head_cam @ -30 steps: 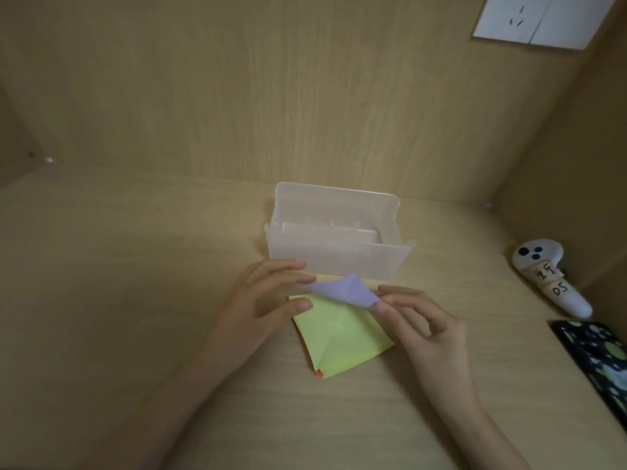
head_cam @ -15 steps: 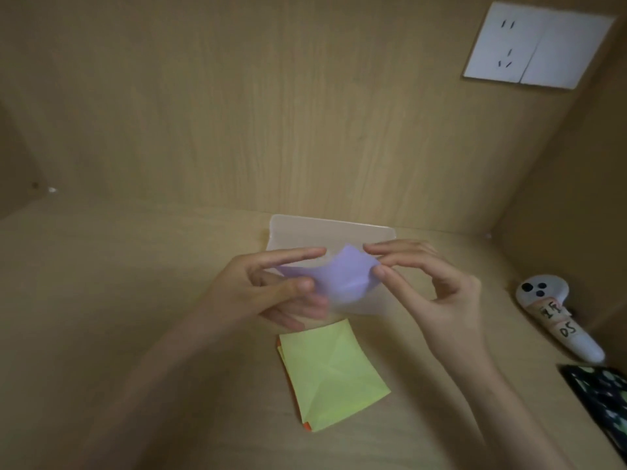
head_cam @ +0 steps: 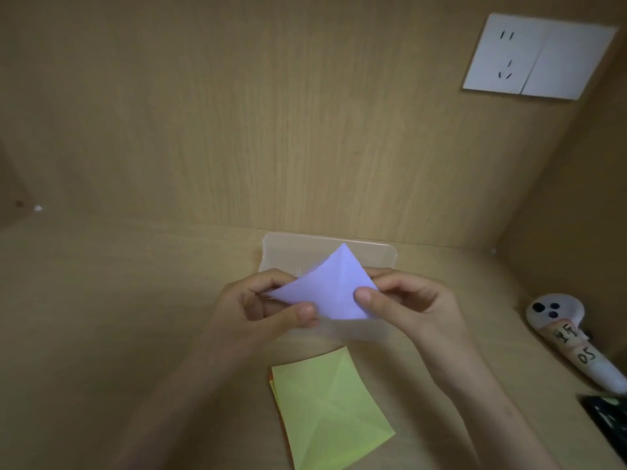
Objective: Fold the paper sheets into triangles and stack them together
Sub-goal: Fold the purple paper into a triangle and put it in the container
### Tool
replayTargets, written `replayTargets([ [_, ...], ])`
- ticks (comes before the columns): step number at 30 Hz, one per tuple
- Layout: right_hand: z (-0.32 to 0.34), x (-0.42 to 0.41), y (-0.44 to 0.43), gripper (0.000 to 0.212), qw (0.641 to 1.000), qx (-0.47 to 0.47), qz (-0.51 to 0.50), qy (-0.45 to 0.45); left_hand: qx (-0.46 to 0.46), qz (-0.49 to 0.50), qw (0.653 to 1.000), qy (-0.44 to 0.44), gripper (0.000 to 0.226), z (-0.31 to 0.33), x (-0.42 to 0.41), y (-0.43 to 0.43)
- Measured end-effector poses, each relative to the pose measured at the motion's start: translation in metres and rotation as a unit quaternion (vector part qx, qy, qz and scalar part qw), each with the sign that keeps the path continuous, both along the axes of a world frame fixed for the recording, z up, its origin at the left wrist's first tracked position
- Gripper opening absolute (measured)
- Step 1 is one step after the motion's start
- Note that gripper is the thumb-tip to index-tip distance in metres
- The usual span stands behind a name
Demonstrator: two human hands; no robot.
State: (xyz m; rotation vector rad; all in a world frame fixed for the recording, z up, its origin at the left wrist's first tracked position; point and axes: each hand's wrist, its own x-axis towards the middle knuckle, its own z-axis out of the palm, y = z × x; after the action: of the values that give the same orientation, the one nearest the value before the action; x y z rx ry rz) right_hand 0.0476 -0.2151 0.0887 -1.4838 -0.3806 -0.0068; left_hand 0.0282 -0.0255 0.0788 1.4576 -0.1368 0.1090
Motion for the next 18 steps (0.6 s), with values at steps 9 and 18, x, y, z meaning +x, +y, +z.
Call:
replayTargets([
  [9, -0.008, 0.002, 0.005, 0.011, 0.996, 0.011, -0.081, 0.042, -0.033, 0.104, 0.994, 0.01, 0.061, 0.009, 0.003, -0.02],
  [18, -0.005, -0.003, 0.011, 0.029, 0.995, 0.061, -0.064, 0.048, -0.054, 0.135, 0.989, 0.02, 0.042, 0.006, -0.003, -0.025],
])
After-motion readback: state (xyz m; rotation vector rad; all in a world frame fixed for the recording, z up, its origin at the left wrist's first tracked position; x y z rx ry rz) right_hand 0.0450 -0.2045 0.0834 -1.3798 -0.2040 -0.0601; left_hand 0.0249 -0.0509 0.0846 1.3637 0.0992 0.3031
